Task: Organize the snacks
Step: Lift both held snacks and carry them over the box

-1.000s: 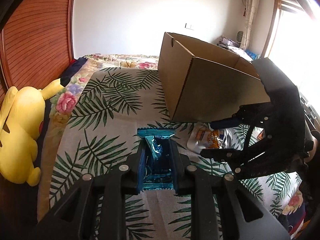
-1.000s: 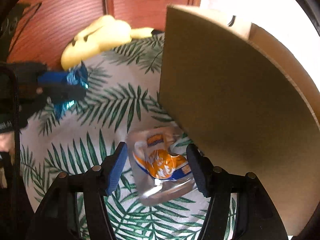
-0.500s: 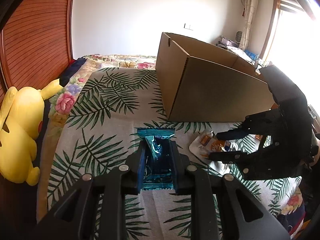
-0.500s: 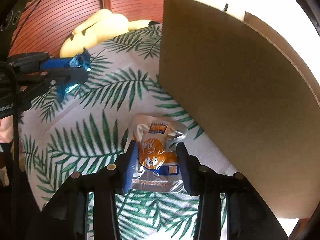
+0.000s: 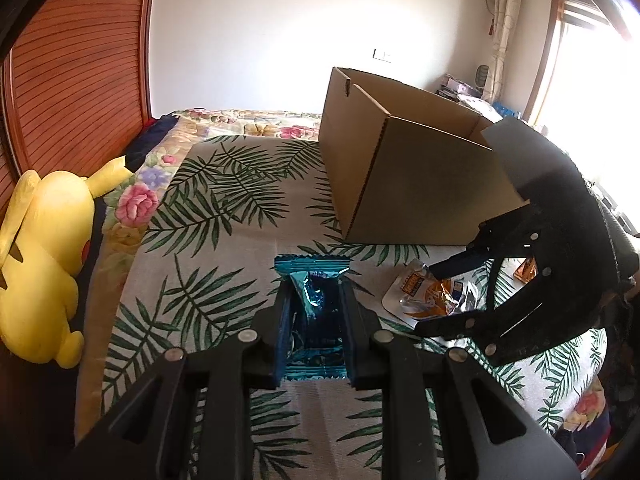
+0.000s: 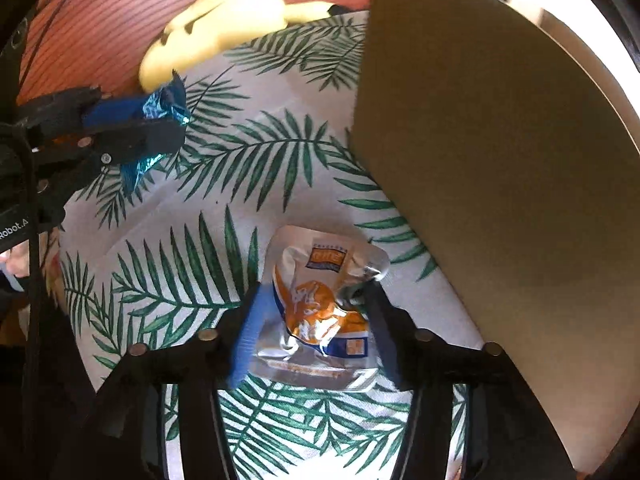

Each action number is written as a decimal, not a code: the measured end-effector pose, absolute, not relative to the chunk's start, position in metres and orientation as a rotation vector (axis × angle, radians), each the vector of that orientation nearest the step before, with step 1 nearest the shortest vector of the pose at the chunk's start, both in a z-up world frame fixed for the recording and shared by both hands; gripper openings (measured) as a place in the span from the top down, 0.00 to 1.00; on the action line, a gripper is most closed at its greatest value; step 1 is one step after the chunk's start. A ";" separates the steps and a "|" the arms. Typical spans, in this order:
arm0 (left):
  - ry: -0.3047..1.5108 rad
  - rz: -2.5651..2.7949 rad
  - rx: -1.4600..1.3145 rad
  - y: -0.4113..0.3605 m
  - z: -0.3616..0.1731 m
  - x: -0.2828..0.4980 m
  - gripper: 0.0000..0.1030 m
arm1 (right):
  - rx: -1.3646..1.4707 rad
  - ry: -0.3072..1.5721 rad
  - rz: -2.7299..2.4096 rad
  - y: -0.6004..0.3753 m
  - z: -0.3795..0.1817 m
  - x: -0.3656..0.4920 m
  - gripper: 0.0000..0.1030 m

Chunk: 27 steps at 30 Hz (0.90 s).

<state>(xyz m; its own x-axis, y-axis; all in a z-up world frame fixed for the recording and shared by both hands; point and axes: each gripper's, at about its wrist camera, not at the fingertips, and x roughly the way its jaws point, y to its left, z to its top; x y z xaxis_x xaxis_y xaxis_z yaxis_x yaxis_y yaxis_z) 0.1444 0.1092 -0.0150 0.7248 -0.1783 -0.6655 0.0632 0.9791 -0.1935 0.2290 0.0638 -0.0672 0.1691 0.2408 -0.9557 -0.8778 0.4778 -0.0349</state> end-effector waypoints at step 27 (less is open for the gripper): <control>0.721 -0.193 -0.127 0.081 0.004 0.155 0.81 | -0.565 0.926 0.802 0.013 -0.035 0.196 0.58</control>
